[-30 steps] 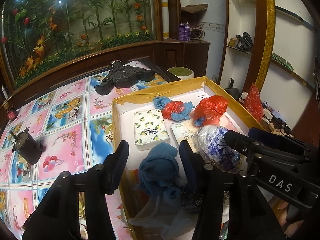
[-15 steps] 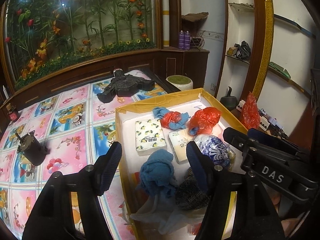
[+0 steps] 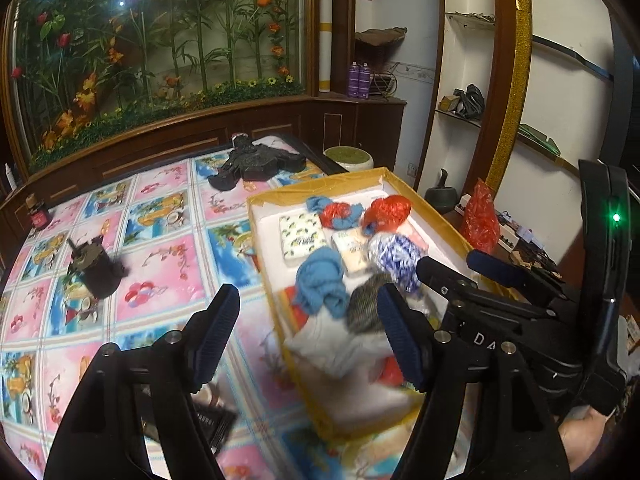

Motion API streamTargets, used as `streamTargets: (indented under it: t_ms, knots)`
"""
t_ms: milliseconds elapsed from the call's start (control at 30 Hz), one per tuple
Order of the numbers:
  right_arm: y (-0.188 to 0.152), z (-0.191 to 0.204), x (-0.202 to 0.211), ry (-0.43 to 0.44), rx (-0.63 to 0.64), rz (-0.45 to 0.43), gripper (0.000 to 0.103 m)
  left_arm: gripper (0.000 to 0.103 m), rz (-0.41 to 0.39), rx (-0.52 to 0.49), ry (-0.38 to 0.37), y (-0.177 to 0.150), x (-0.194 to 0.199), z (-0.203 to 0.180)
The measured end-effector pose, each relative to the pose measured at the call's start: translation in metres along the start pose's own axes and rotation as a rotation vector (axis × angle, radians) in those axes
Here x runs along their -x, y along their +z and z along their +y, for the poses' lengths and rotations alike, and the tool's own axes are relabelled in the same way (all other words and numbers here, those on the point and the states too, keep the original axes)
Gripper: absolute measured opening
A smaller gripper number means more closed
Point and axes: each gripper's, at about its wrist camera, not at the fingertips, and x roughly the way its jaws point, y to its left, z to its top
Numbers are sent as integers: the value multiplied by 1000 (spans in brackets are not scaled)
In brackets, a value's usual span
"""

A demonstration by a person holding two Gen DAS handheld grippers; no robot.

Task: Organize soft objects
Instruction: 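Grasp blue 'Vinda' tissue pack with left tool while right tool grasps black snack pack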

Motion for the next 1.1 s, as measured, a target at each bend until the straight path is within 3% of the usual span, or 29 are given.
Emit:
streamTargets:
  t_ms: [133,467,567,700,833,1100]
  knots:
    - [-8,15,8,23,31,25,64,71,32,55,-29,-13,10,23]
    - [-19,76,14,128,150,85,68,71,105,249,9,-66,47,119]
    - [-24,97,14,164,215,105,74,71,113,316,64,-89,64,154]
    - [-32,127,5,273,307,167,76,71,134,396,148,-122,77,194]
    - [-39,161,-15,368,421,251,76,71,159,447,158,-139,77,212]
    - [-45,211,-51,372,640,304,81,71,174,434,138,-142,76,208]
